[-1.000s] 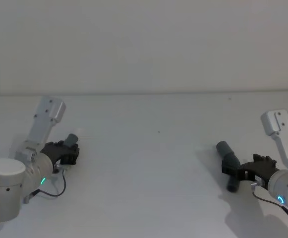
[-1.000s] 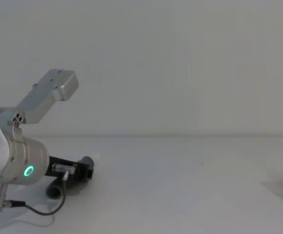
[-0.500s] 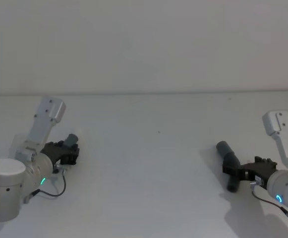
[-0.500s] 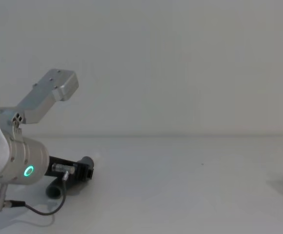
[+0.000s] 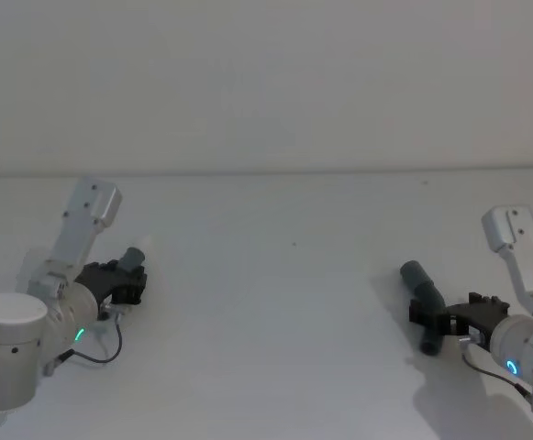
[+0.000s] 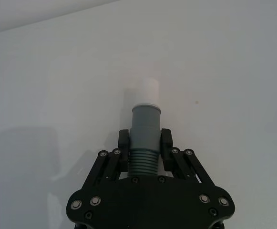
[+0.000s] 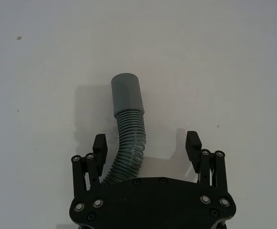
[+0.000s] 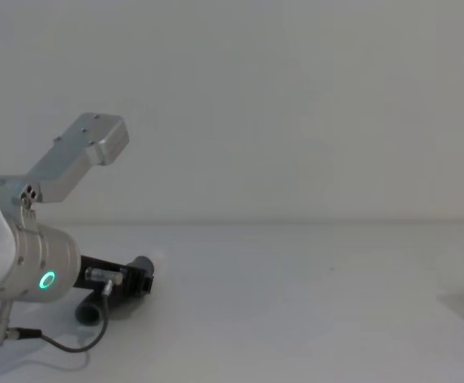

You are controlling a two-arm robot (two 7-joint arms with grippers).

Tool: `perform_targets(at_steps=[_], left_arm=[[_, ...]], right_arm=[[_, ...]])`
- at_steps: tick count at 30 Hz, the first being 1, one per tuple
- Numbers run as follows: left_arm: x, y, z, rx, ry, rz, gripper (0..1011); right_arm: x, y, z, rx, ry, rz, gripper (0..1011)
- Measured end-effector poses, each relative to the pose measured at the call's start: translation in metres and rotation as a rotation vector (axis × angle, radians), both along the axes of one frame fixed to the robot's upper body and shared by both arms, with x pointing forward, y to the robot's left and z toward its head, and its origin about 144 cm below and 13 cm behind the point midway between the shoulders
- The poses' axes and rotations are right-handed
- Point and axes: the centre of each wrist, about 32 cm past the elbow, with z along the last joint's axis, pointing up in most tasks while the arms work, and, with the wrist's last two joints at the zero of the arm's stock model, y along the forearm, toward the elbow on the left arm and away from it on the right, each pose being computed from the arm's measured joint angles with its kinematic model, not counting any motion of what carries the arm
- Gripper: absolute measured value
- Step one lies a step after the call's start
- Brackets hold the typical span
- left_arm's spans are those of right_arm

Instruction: Use both hands to pick up one end of the pipe from the table, align the ends, and insert them.

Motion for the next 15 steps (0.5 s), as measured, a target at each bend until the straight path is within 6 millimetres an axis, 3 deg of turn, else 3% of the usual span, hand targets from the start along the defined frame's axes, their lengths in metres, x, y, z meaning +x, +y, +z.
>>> perform_targets(at_steps=[10,15], left_arm=[[0.0000,0.0000,0.0000,0.000,0.000,0.000,354],[0.0000,0.0000,0.0000,0.000,0.000,0.000,354]], right_arm=[[-0.0005,0.0011,-0.0016,0.001,0.003,-0.001,983],[-0.0006,0.0013,-0.0021,0.002,0.005,-0.001,855]])
